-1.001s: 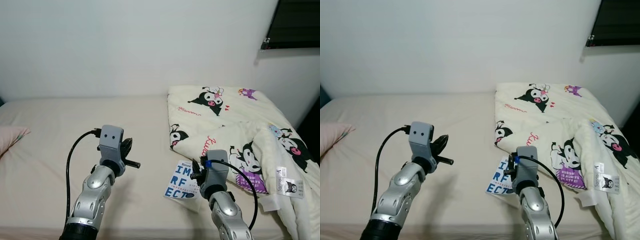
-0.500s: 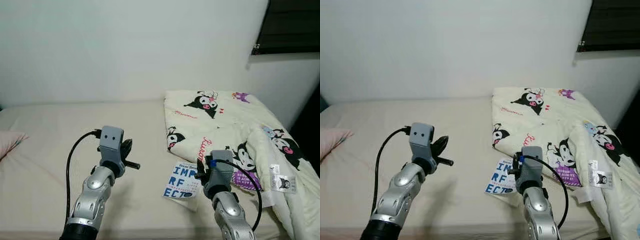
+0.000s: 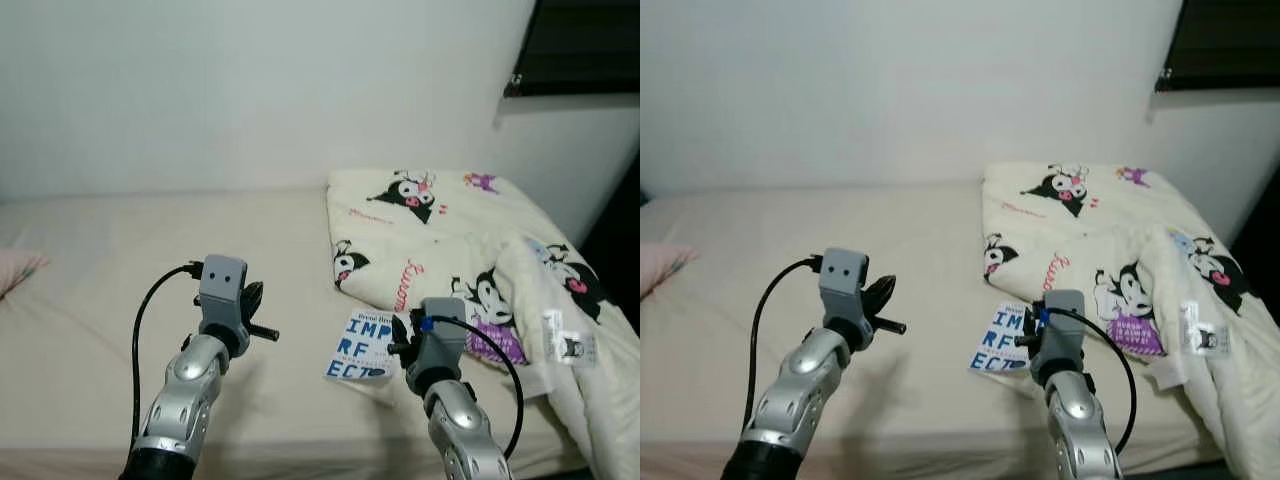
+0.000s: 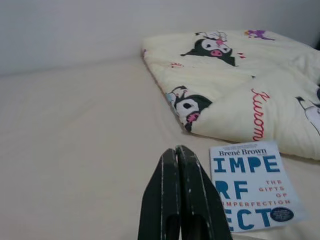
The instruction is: Clean up the room
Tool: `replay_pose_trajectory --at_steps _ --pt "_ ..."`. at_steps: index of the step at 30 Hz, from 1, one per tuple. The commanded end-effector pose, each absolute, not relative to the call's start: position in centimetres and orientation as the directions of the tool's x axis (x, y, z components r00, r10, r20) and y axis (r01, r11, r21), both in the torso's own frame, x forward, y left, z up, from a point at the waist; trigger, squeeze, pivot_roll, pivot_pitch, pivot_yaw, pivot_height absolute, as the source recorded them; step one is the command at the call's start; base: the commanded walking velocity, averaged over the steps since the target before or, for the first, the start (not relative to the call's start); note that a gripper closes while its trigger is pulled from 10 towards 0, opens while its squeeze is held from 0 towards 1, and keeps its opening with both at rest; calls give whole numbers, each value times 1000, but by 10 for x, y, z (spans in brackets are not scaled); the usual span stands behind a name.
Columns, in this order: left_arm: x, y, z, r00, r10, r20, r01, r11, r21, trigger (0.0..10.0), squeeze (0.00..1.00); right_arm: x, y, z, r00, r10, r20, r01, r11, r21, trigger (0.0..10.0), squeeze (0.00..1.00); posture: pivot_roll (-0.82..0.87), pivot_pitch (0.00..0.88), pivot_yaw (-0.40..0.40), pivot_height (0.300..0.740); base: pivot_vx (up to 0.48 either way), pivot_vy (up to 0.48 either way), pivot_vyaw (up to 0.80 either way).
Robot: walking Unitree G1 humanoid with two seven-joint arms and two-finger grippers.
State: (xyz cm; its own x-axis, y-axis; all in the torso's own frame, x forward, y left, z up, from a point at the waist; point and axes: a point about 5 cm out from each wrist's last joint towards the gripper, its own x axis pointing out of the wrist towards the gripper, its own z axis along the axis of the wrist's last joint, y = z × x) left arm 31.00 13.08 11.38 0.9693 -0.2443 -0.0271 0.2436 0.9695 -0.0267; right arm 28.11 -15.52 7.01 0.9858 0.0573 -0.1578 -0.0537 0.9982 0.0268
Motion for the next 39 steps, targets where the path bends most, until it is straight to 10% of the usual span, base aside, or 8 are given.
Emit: replay_pose_trajectory --at_steps 1,22,23,24,25,39 --pt "308 133 109 969 -241 -49 240 970 -20 10000 0 280 -152 65 980 70 -187 -63 997 44 10000 0 -36 12 34 605 0 0 0" --pt "302 137 108 962 -266 -59 266 964 3 10000 0 273 -149 49 952 93 -291 -40 982 184 10000 0 -21 47 43 565 0 0 0" --pt "301 138 108 962 -266 -59 266 964 5 10000 0 273 -149 47 949 96 -299 -42 982 182 10000 553 -19 59 44 565 0 0 0" --pt "301 140 108 962 -266 -59 266 964 6 10000 0 274 -148 46 948 97 -303 -43 983 180 10000 553 -18 62 44 565 0 0 0" --pt "301 142 109 964 -260 -53 261 965 12 10000 0 276 -148 46 949 97 -301 -40 981 191 10000 1000 -14 69 43 565 0 0 0" --pt "293 161 123 972 -234 18 234 972 39 10000 0 290 -144 43 969 107 -224 -22 935 353 10000 1000 21 108 35 565 0 0 0"
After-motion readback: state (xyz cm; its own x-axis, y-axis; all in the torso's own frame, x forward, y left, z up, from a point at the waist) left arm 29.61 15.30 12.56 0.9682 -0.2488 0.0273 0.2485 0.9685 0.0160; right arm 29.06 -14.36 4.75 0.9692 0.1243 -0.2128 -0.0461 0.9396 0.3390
